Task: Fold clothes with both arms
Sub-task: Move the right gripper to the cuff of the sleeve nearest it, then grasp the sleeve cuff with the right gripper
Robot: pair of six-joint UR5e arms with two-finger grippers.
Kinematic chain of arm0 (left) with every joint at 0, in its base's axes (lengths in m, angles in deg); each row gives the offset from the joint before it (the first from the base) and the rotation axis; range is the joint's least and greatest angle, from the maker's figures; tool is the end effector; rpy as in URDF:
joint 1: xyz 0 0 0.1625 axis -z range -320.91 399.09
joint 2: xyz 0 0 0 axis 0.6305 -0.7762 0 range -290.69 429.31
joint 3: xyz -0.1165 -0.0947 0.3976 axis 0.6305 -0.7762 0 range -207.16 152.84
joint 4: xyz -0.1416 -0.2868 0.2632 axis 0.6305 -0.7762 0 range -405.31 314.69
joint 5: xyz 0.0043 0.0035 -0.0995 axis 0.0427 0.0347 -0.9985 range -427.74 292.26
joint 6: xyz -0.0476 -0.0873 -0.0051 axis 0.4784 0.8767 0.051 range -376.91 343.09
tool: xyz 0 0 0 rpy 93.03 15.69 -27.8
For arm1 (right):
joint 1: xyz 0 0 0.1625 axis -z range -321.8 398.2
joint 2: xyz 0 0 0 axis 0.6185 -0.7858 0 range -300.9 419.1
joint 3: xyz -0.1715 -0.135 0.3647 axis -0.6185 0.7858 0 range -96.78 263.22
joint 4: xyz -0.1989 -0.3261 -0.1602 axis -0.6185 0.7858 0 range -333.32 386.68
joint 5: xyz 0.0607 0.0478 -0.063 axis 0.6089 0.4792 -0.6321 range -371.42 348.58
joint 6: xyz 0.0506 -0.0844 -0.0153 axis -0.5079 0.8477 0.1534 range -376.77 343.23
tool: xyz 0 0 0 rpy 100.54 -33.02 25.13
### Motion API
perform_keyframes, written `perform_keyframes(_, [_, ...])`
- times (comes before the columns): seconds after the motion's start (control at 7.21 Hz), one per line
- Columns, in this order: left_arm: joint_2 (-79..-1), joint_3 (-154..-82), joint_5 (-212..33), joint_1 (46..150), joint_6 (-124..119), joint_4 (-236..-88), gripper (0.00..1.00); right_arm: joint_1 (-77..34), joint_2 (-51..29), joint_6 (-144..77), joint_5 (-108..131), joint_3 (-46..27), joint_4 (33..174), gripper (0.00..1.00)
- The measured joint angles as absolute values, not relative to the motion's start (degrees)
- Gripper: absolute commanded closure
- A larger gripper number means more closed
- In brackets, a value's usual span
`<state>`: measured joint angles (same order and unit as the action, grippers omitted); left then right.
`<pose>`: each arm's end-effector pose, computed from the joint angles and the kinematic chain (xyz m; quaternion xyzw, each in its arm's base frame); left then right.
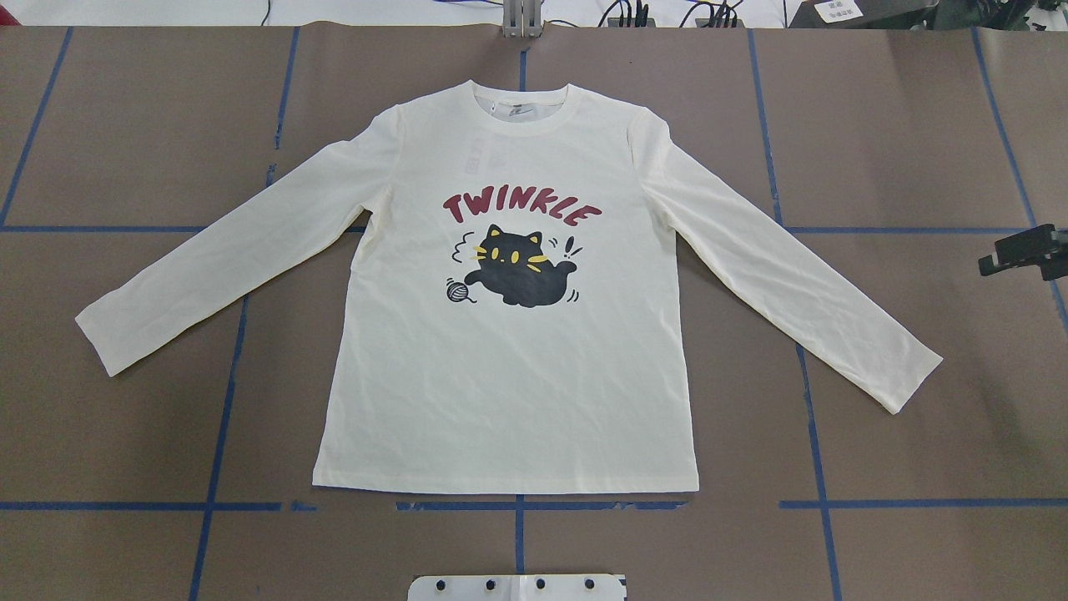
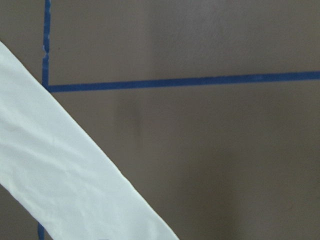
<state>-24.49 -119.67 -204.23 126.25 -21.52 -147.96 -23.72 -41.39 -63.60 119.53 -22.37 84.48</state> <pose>-0.0346 -0.5369 0.5759 0.1574 0.3869 0.1238 0.9001 -0.1462 -0.4186 0.5450 0.0362 -0.4453 0.0343 0.8940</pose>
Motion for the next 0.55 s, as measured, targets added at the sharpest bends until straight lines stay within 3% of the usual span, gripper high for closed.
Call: perform_keyframes(0.55, [-23.96, -119.28, -204.25, 126.27, -21.63, -149.49, 0.0, -12.29, -44.08, -69.11, 112.95, -24.23, 82.86, 0.0])
